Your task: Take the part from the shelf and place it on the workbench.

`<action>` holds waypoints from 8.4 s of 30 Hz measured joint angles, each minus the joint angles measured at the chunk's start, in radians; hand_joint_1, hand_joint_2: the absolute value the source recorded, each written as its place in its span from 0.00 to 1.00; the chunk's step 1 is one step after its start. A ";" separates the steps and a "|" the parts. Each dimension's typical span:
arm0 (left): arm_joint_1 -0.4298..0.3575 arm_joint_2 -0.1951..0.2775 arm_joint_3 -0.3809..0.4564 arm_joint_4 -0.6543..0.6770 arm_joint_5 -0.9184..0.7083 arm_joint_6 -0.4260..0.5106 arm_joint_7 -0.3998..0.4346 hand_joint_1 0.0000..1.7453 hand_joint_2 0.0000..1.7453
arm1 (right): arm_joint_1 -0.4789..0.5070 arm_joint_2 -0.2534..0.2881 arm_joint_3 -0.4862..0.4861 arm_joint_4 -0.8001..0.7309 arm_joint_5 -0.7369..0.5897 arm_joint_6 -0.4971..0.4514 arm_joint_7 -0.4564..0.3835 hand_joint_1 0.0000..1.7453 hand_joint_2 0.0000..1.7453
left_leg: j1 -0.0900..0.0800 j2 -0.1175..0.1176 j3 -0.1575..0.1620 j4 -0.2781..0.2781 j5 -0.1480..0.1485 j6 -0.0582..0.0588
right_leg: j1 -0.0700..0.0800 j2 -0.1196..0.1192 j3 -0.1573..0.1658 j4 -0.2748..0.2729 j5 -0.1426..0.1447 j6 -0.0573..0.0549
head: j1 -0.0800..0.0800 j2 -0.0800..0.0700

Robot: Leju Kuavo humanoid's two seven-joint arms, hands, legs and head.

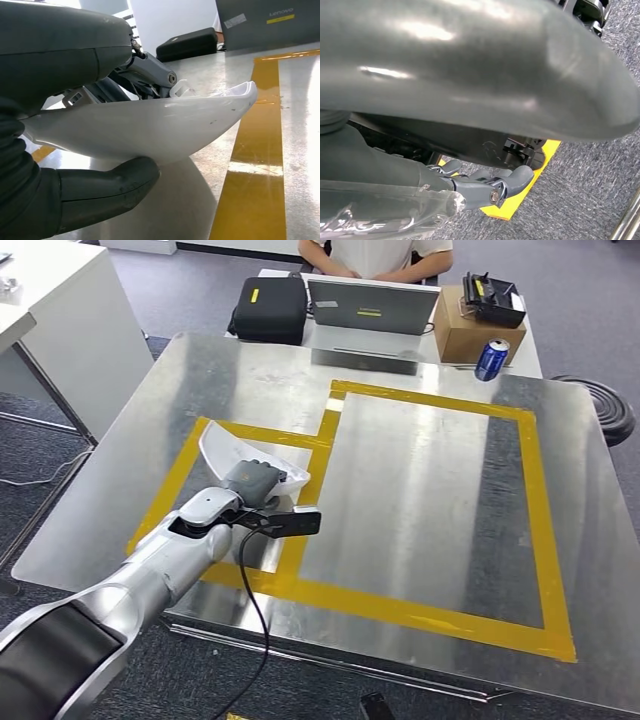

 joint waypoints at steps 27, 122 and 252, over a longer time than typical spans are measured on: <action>0.138 0.058 -0.078 -0.715 0.731 -0.293 -0.211 0.00 0.00 | 0.017 0.000 -0.035 0.004 0.008 -0.001 -0.071 0.00 0.00 | 0.000 0.000 -0.006 0.000 0.001 0.001 | 0.000 0.001 0.001 0.000 0.002 0.000 | 0.000 0.000; 0.781 -0.008 1.112 0.206 0.258 -0.270 -0.225 0.00 0.00 | 0.005 -0.012 0.031 0.080 -0.137 0.003 -0.050 0.00 0.00 | 0.018 0.015 0.059 0.003 -0.071 0.000 | 0.003 -0.009 -0.092 0.286 -0.110 0.009 | 0.002 -0.001; 0.777 -0.023 1.599 0.221 0.566 -0.353 -0.359 0.00 0.00 | 0.038 -0.019 -0.046 0.028 -0.071 0.034 -0.122 0.00 0.00 | 0.023 0.133 0.134 0.001 -0.119 -0.030 | 0.023 -0.047 0.003 0.013 0.011 -0.016 | 0.030 0.000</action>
